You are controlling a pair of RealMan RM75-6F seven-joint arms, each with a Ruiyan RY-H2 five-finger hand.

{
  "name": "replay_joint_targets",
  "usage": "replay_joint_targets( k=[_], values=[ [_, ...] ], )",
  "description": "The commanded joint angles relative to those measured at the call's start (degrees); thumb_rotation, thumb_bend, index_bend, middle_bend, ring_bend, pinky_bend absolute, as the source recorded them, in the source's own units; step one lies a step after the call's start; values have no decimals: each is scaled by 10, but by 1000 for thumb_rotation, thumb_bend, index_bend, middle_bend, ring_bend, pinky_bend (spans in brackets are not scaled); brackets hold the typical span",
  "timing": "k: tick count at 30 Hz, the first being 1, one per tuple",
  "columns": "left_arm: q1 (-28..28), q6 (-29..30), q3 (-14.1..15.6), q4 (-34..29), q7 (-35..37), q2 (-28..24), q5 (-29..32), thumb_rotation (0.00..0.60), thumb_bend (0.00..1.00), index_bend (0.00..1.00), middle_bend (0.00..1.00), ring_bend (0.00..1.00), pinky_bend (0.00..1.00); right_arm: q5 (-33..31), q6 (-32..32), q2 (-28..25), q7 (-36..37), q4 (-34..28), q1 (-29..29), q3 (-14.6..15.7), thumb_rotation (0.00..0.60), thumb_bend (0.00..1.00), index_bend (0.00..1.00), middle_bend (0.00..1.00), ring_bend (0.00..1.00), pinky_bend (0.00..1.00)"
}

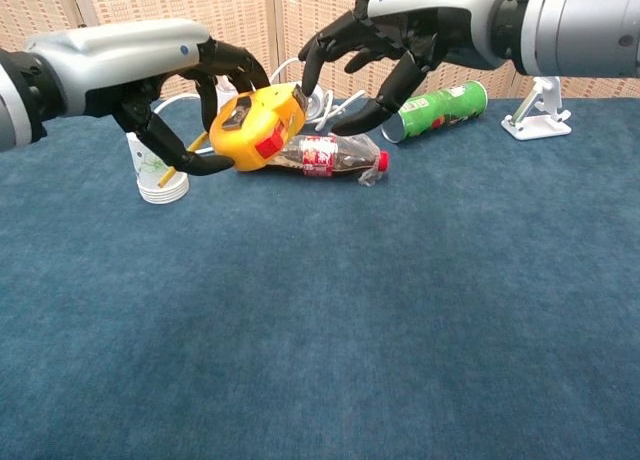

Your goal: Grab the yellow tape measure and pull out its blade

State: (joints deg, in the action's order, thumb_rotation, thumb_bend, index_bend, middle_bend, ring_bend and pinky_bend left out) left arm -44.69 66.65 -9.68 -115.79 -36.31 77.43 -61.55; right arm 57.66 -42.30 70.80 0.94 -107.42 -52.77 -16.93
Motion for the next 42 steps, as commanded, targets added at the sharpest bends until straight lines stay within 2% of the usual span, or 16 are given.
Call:
replay_joint_targets(
  k=[1, 18, 42],
  values=[
    [-1, 1, 1, -3, -1, 1, 2, 600, 359, 569, 546, 455, 180, 0, -2, 1, 0, 0, -2, 0, 600, 274, 369, 97, 30, 57],
    [-1, 5, 6, -6, -1, 1, 5, 600, 359, 569, 546, 455, 176, -11, -1, 13, -2, 4, -18, 7, 600, 273, 378, 101, 34, 57],
    [3, 4, 12, 0, 9, -4, 4, 600, 359, 572, 546, 455, 170, -24, -13, 34, 1, 26, -28, 8, 600, 274, 593, 161, 69, 62]
  ],
)
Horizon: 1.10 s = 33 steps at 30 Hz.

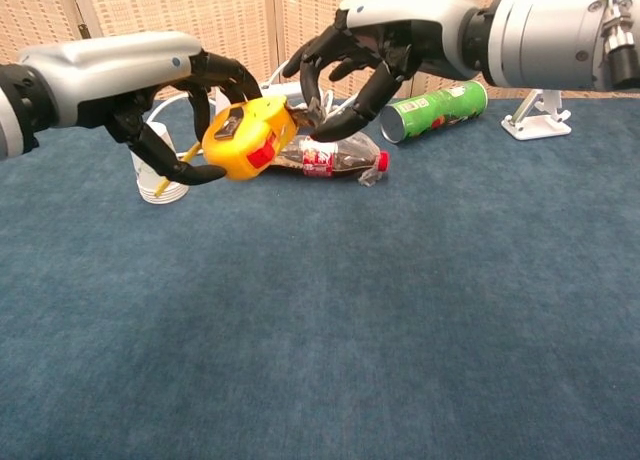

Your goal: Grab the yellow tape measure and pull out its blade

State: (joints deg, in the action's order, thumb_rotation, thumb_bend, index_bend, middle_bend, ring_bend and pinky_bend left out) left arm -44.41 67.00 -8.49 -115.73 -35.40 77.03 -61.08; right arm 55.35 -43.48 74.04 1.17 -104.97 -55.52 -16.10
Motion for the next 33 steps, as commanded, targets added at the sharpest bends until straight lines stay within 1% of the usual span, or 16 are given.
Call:
replay_joint_targets(
  k=[1, 8, 18, 23, 33],
  values=[
    [1, 1, 0, -2, 0, -1, -1, 600, 359, 572, 546, 455, 170, -2, -3, 3, -2, 2, -1, 0, 600, 274, 602, 165, 71, 63],
    [2, 2, 2, -4, 0, -2, -4, 600, 359, 572, 546, 455, 170, -4, -11, 8, -4, 0, -2, -2, 600, 273, 645, 196, 87, 63],
    [6, 1, 5, 2, 7, -4, -6, 600, 359, 572, 546, 455, 170, -8, -25, 14, -13, 2, -1, -1, 600, 274, 733, 244, 114, 72],
    [12, 0, 10, 10, 19, -10, -10, 600, 359, 572, 546, 455, 169, -11, -31, 11, -20, 4, 1, 0, 600, 277, 739, 247, 119, 77],
    [25, -4, 19, 27, 40, -16, -23, 600, 359, 572, 546, 455, 168, -11, -39, 12, -29, 8, 4, 3, 600, 398, 756, 261, 132, 87]
  ],
)
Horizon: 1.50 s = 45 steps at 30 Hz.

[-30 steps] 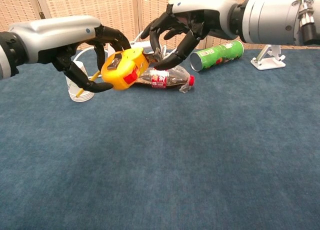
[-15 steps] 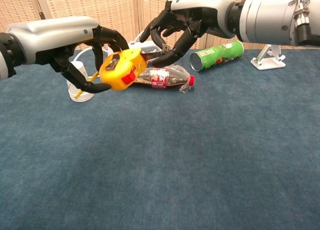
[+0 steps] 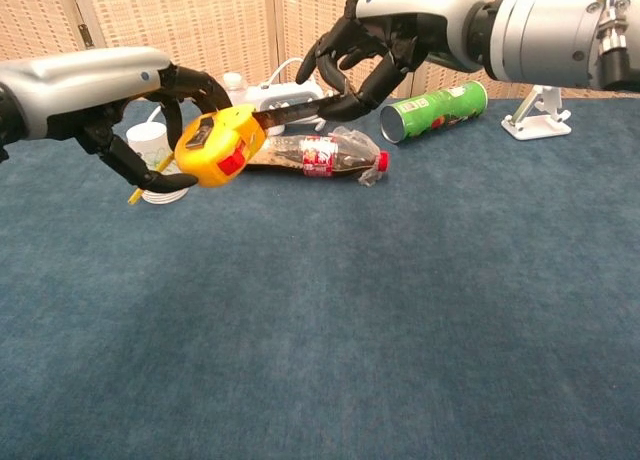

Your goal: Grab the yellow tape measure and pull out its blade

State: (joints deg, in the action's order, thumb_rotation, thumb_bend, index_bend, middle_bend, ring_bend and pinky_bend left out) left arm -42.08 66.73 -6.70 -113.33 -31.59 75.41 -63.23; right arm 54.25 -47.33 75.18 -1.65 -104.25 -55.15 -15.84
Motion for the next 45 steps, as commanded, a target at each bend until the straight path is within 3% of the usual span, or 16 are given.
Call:
replay_joint_targets(
  k=[1, 16, 33, 45],
  values=[
    [2, -1, 2, 6, 4, 0, -3, 600, 359, 572, 546, 455, 168, 1, -2, 2, -2, 2, 1, 1, 600, 406, 760, 264, 135, 89],
    [14, -9, 7, 49, 24, 3, -11, 600, 359, 572, 546, 455, 167, 16, -7, -12, 11, -7, 18, 2, 600, 434, 787, 282, 145, 91],
    [31, -46, 24, 148, 88, 10, -36, 600, 359, 576, 546, 446, 157, 66, -28, -114, 49, -92, 76, 2, 600, 434, 796, 287, 151, 91],
    [36, -71, 26, 201, 112, 21, -35, 600, 359, 578, 546, 440, 150, 127, -52, -205, 114, -144, 133, -5, 600, 440, 807, 293, 155, 91]
  ],
)
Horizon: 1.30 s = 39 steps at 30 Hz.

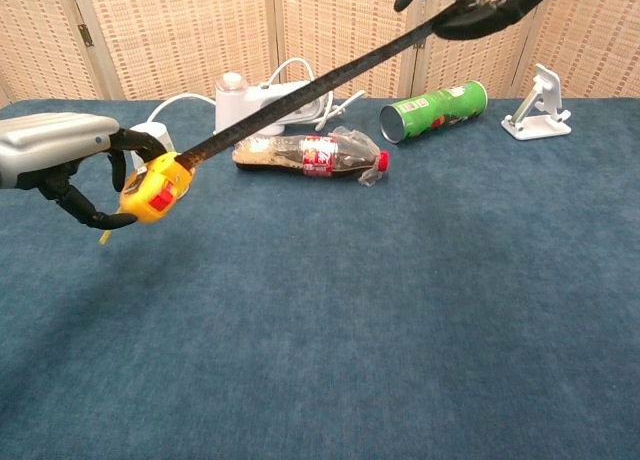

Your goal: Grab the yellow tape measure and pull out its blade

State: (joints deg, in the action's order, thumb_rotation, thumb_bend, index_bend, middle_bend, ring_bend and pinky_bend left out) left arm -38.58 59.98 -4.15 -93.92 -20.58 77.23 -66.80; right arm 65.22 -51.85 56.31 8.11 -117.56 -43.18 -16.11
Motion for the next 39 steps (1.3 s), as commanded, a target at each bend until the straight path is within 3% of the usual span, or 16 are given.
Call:
replay_joint_targets(
  k=[1, 12, 39],
  values=[
    [1, -4, 0, 9, 3, 4, 1, 600, 359, 578, 546, 440, 149, 22, -8, -22, 22, -13, 17, -2, 600, 442, 807, 294, 155, 91],
    [3, -6, -5, 21, -7, 13, 4, 600, 359, 578, 546, 440, 149, 57, -11, -53, 72, -12, 43, -1, 600, 445, 811, 295, 156, 91],
    [14, 17, -13, 41, -43, 43, 0, 600, 359, 578, 546, 438, 150, 73, -11, -54, 113, 2, 51, -8, 600, 445, 815, 297, 157, 91]
  ],
)
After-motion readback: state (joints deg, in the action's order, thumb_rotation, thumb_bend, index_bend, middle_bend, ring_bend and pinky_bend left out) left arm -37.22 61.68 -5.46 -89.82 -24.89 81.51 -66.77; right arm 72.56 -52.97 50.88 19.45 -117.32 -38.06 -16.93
